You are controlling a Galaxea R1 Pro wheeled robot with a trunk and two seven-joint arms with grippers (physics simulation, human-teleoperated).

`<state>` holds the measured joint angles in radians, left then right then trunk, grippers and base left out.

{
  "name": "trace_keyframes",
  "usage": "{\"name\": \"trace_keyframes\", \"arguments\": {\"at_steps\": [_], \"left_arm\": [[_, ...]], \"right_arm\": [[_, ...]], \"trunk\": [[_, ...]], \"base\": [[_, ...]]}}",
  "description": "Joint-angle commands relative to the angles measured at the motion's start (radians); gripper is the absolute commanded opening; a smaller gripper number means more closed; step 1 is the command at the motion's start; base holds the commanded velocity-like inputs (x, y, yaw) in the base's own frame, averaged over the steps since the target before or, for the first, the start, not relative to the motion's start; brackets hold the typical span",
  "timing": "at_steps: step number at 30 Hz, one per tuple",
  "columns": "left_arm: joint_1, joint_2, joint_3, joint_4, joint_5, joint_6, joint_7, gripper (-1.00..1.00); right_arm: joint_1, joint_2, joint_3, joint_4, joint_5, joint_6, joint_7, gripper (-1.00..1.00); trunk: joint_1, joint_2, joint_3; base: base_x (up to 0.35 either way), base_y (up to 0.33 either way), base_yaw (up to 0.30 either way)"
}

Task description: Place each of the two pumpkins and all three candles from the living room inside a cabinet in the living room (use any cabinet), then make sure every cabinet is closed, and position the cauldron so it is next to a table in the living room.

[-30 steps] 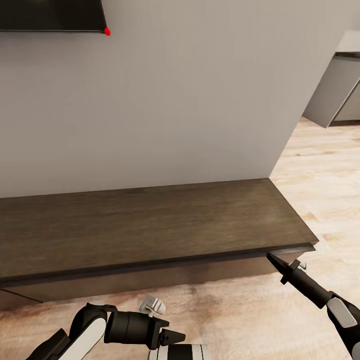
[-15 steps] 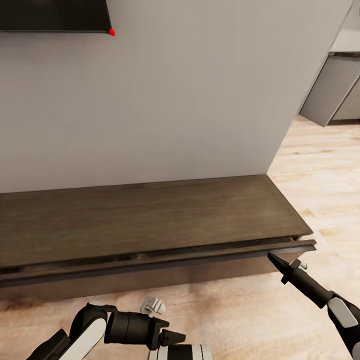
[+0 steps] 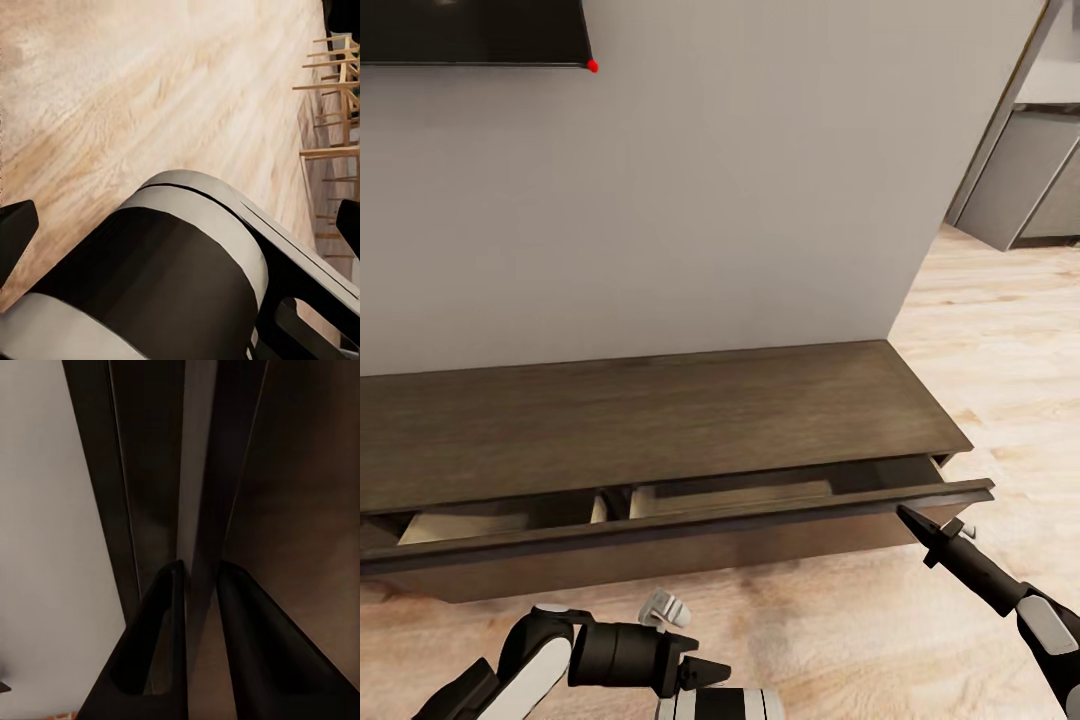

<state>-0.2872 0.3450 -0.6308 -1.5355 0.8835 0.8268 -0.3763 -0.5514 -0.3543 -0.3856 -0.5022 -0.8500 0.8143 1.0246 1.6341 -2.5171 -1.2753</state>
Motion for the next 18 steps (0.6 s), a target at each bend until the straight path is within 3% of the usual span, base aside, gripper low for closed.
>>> {"name": "trace_keyframes", "arguments": {"at_steps": [1, 12, 18], "left_arm": [[-0.001, 0.003, -0.001, -0.003, 0.001, -0.01, -0.008, 1.0], [-0.007, 0.005, 0.013, -0.01, 0.002, -0.032, -0.147, 1.0], [-0.055, 0.002, 0.014, -0.009, 0.002, -0.035, -0.225, 1.0]], "right_arm": [[-0.001, 0.002, 0.007, -0.001, -0.009, 0.025, 0.058, -1.0], [-0.001, 0.002, 0.007, -0.001, -0.009, 0.025, 0.058, -1.0], [-0.001, 0.002, 0.007, -0.001, -0.009, 0.025, 0.058, -1.0]], "trunk": [[0.0, 0.0, -0.001], [0.0, 0.0, -0.001], [0.0, 0.0, -0.001]], "base": [[-0.004, 0.0, 0.0], [0.0, 0.0, 0.0], [0.0, 0.0, 0.0]]}}
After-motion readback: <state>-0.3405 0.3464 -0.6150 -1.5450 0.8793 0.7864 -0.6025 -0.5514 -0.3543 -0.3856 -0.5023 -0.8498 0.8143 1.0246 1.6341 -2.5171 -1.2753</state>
